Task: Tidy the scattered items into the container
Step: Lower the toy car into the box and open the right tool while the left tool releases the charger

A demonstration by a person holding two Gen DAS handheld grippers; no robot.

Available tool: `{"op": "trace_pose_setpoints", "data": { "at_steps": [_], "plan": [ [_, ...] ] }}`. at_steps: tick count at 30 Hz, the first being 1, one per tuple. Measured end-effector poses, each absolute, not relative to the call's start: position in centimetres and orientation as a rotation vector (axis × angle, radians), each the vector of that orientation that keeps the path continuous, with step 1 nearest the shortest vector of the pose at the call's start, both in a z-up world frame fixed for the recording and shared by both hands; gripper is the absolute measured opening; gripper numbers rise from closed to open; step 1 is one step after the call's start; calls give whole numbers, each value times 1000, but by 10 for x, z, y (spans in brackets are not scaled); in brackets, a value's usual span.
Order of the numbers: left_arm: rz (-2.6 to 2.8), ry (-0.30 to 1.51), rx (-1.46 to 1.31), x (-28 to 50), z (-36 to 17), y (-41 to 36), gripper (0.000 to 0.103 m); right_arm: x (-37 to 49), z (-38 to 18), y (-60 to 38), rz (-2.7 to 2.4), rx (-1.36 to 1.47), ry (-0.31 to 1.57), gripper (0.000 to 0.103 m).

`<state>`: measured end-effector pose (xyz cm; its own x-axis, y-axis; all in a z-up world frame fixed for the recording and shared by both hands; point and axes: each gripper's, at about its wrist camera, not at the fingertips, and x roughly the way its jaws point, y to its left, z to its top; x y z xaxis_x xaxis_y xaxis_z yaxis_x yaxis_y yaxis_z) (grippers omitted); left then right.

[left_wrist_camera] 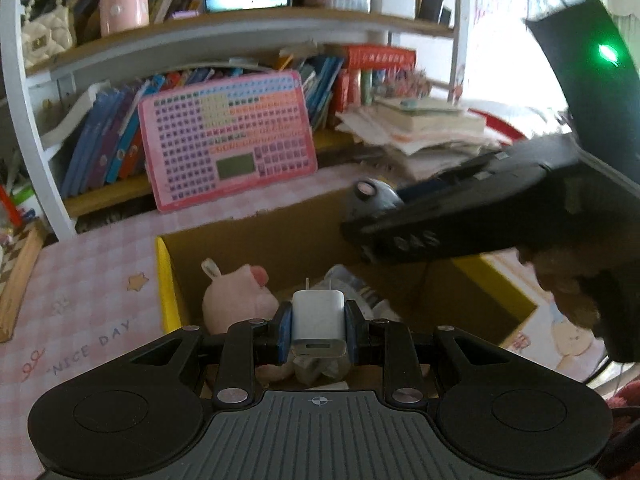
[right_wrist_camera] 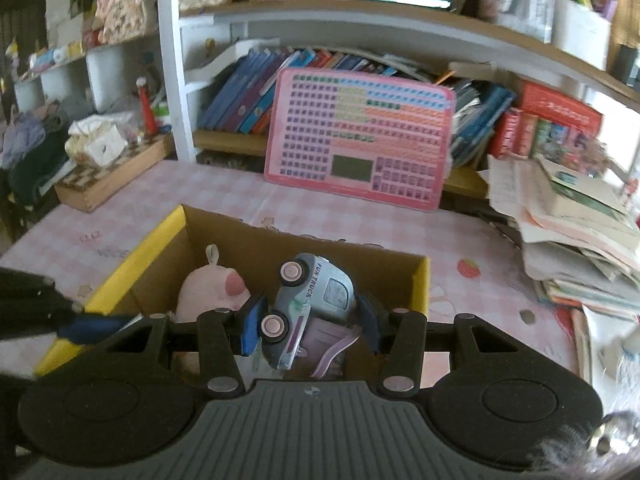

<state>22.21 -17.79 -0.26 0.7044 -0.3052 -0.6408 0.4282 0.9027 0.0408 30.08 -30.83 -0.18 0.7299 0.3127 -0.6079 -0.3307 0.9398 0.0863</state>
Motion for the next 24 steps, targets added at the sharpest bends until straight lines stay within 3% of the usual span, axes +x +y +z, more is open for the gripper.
{"op": "trace_pose_setpoints", "data": {
  "at_steps": [15,24],
  "plan": [
    [-381,790,194,247,-34,-182,25,373,-42,-267,471,-106,838,46],
    [-369,784,201,243,-35,-184,28,378,-46,-265,477,-97,851,48]
  ]
}}
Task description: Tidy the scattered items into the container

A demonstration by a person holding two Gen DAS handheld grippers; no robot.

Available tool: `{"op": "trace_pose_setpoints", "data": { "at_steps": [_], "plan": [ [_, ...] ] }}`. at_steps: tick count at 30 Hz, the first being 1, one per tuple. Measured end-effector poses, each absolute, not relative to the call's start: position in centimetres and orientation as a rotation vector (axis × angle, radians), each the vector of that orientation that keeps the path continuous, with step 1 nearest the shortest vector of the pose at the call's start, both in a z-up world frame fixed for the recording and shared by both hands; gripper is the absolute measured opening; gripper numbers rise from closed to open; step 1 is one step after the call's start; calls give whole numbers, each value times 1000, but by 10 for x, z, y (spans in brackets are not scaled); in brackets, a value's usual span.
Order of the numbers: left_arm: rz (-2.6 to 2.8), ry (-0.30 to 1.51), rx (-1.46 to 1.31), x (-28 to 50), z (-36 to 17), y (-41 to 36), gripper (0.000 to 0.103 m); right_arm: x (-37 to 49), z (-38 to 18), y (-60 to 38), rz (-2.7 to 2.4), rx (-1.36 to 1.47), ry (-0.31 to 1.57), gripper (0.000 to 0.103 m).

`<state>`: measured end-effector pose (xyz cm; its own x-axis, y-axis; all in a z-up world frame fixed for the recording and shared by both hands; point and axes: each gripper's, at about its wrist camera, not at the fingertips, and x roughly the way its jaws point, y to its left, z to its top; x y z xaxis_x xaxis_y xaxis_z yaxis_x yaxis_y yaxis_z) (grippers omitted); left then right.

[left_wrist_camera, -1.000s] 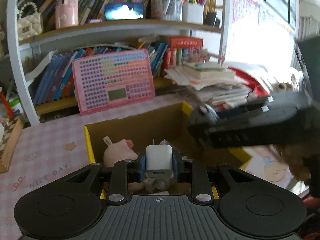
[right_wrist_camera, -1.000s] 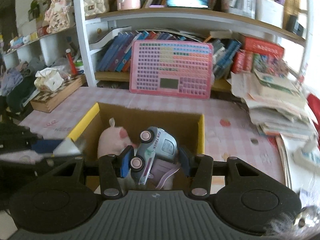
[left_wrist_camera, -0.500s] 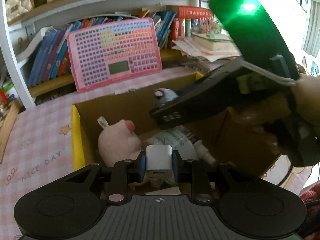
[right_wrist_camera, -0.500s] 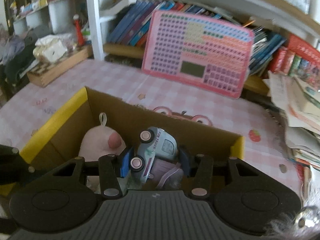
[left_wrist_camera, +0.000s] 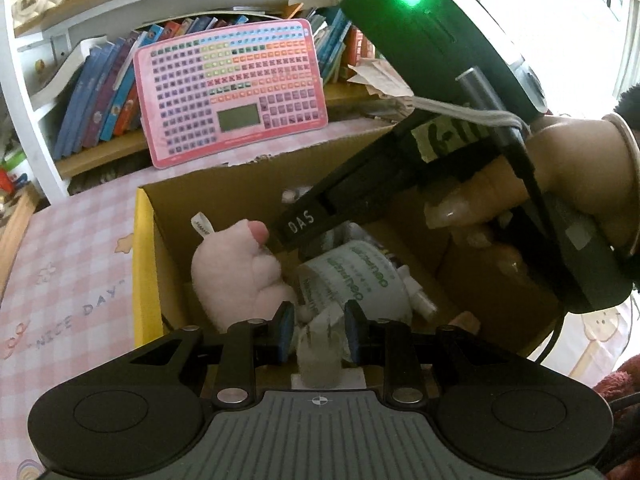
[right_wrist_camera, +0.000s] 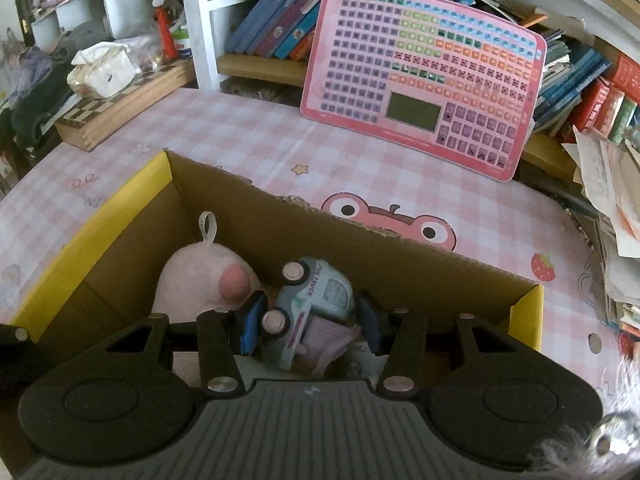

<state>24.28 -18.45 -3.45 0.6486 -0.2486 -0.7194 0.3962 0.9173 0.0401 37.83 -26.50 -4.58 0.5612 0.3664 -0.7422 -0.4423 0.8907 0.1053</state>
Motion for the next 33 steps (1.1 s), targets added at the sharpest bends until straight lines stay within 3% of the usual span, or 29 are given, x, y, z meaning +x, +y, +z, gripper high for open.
{"op": "trace_pose_setpoints", "data": {
  "at_steps": [3,10,21,33],
  "plan": [
    [-354,770,196,238,-32,-183,44,375,-41,-268,470,-74,833,63],
    [-315,668,210,213,-11,-180,73,354,-22,-280,446,-6,760,76],
    [-194,543,164,170,19,-151,83,300,8,-310,364,64,638,77],
    [-90,496,108,123,31,-113,85,225,16,-317,274,74,571,80]
  ]
}}
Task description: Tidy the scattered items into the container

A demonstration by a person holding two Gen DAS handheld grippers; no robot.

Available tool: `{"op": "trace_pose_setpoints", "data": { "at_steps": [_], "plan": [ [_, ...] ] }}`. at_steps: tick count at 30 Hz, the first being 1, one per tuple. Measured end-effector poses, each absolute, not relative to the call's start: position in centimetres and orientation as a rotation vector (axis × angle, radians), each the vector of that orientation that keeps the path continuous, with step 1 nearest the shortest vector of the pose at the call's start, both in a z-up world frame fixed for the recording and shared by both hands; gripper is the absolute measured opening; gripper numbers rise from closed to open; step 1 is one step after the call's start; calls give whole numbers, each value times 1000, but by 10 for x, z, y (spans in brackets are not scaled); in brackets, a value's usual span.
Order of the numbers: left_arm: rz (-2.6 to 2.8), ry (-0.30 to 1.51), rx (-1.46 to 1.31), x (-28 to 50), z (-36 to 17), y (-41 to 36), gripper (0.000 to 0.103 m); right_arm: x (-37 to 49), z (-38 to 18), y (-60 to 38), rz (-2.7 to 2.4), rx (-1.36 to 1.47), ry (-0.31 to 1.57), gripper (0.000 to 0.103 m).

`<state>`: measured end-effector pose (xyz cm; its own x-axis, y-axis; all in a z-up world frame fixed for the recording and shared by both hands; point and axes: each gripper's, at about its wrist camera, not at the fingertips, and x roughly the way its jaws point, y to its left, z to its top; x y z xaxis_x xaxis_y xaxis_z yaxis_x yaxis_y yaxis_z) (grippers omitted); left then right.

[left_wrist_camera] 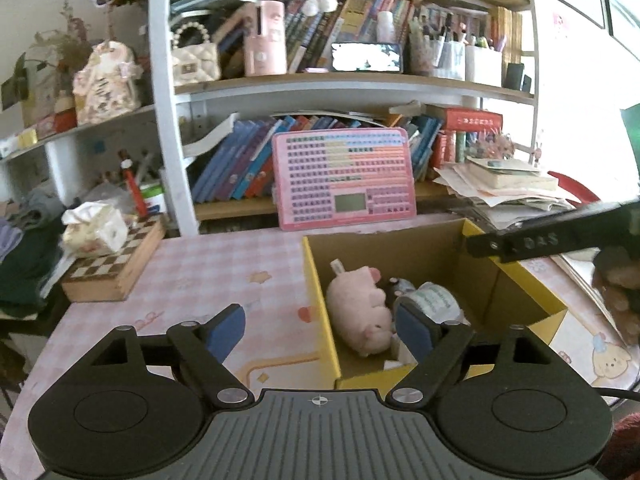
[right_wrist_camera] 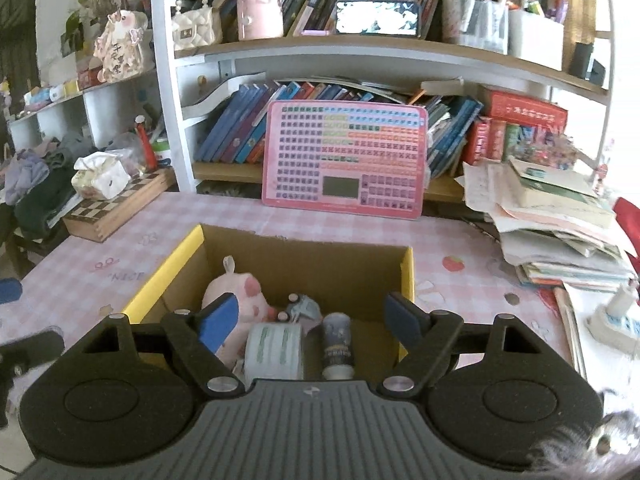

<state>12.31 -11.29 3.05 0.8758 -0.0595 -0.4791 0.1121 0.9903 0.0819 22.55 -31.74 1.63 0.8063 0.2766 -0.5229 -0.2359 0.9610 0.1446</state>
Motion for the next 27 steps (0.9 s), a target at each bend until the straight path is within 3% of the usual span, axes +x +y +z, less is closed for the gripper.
{"op": "trace_pose_setpoints", "data": {
  "at_steps": [20,27],
  "plan": [
    [23,538,90,7,15,-64,97,78,-1,-267,200,80,592,87],
    [23,569,107,-19,8,-62,102,49,-6,-254,204,71,612,94]
  ]
}}
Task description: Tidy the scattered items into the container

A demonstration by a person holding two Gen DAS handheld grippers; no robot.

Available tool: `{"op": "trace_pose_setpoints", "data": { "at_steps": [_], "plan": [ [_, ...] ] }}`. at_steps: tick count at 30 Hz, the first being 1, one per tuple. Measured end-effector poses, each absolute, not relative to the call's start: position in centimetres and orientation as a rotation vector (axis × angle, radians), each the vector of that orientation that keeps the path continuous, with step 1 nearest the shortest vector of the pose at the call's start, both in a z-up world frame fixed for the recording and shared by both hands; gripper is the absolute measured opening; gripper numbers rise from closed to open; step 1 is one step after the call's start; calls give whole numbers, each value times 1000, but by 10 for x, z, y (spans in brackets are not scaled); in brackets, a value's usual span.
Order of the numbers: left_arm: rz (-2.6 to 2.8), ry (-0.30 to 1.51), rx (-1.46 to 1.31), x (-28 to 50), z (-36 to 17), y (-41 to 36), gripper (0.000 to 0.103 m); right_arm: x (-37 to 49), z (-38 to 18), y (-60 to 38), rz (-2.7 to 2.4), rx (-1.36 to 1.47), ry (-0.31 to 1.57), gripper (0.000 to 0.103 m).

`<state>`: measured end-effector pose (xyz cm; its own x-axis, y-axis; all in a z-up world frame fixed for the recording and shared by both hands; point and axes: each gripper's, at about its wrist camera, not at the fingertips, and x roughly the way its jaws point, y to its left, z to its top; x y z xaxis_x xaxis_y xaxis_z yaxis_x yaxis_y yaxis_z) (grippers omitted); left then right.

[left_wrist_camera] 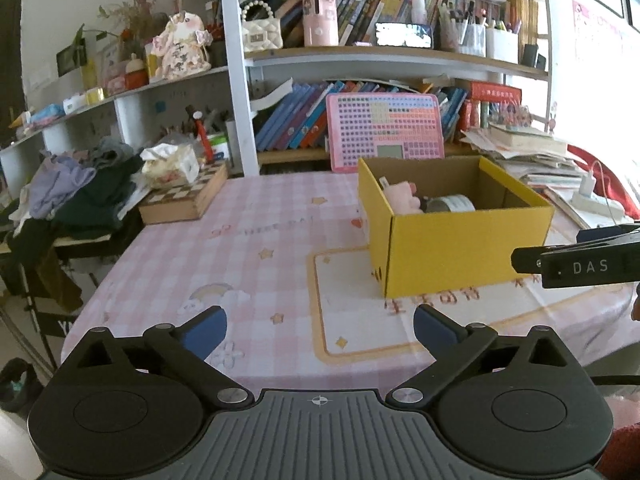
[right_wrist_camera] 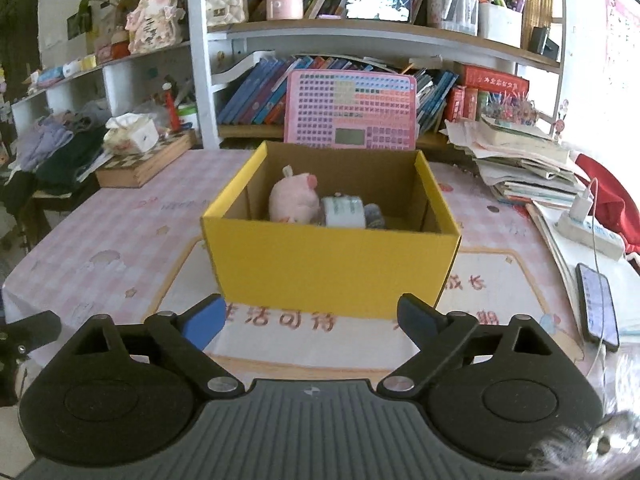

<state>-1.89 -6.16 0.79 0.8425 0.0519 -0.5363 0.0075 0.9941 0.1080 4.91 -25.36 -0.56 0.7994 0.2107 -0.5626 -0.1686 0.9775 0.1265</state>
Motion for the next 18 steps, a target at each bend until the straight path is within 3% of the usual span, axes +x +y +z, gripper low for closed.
{"op": "trace_pose_setpoints", "data": {
  "at_steps": [18],
  "plan": [
    [54,627,86,-38,-1,-43,103,17,-12,-231,221,40,654,103]
  ]
}}
